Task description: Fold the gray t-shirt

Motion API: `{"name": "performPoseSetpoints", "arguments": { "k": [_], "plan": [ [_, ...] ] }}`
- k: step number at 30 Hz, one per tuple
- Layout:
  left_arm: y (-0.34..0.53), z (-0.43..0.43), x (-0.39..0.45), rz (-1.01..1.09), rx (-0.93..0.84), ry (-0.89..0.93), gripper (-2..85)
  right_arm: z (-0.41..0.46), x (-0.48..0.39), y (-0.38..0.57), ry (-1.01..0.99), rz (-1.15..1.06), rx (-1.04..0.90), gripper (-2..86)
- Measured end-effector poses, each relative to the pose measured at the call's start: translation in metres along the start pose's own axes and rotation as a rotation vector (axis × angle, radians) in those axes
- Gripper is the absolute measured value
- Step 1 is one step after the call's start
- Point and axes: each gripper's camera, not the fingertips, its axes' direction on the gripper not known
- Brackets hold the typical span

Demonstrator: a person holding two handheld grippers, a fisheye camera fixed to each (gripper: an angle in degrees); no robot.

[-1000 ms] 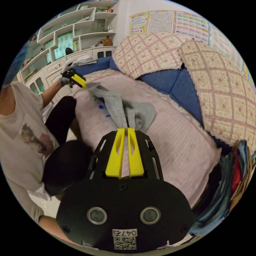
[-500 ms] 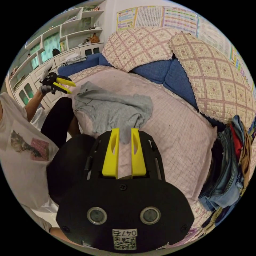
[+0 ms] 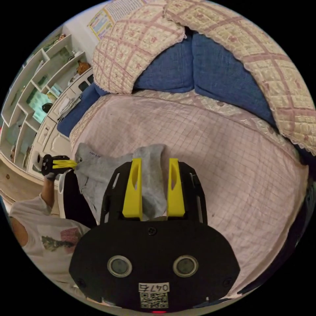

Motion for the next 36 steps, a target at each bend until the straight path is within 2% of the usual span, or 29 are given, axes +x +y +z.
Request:
{"name": "performPoseSetpoints", "arguments": {
  "k": [2, 4, 8, 10, 15, 17, 18, 19, 21, 23, 25, 27, 30, 32, 36],
  "plan": [
    [-0.003, -0.024, -0.015, -0.058, 0.108, -0.009, -0.8, -0.002, -0.009, -0.007, -0.01, -0.056, 0.018, 0.0],
    [-0.012, -0.045, -0.03, -0.094, 0.189, -0.045, -0.9, -0.032, -0.03, -0.003, 0.079, -0.136, 0.154, -0.9],
    [-0.063, -0.079, -0.065, -0.121, 0.316, -0.197, -1.0, -0.089, -0.04, 0.008, 0.161, -0.134, 0.375, -1.2],
    [-0.101, -0.078, -0.083, -0.113, 0.326, -0.219, -1.0, -0.117, -0.031, 0.002, 0.192, -0.092, 0.459, -1.2],
    [-0.212, -0.025, -0.113, -0.062, 0.226, -0.299, -0.8, -0.121, 0.002, -0.047, 0.258, 0.015, 0.464, -0.9],
    [-0.256, 0.026, -0.116, -0.047, 0.12, -0.327, -0.2, -0.104, 0.018, -0.071, 0.286, 0.066, 0.407, -0.1],
    [-0.264, 0.039, -0.117, -0.055, 0.093, -0.331, 0.0, -0.09, 0.029, -0.084, 0.328, 0.131, 0.371, 0.8],
    [-0.276, 0.063, -0.121, -0.098, 0.036, -0.36, 1.1, -0.076, 0.038, -0.095, 0.402, 0.194, 0.311, 5.3],
    [-0.281, 0.079, -0.131, -0.186, -0.006, -0.411, 4.6, -0.064, 0.042, -0.103, 0.48, 0.254, 0.239, 9.4],
    [-0.26, 0.059, -0.149, -0.314, 0.054, -0.378, 7.4, -0.074, 0.024, -0.094, 0.501, 0.261, 0.299, 10.2],
    [-0.231, 0.026, -0.153, -0.367, 0.12, -0.332, 7.5, -0.095, -0.031, -0.076, 0.423, 0.116, 0.363, 8.6],
    [-0.197, -0.009, -0.135, -0.35, 0.157, -0.26, 7.1, -0.104, -0.083, -0.062, 0.282, -0.055, 0.333, 6.7],
    [-0.144, -0.044, -0.051, -0.14, 0.135, -0.046, 6.3, -0.1, -0.175, -0.031, 0.155, -0.276, 0.256, 4.9],
    [-0.105, -0.051, 0.038, 0.024, 0.069, 0.02, 6.2, -0.087, -0.219, -0.017, 0.163, -0.349, 0.183, 4.3],
    [-0.068, -0.04, 0.124, 0.075, 0.018, 0.07, 7.4, -0.045, -0.276, -0.009, 0.248, -0.403, -0.001, 4.2]
  ]
}}
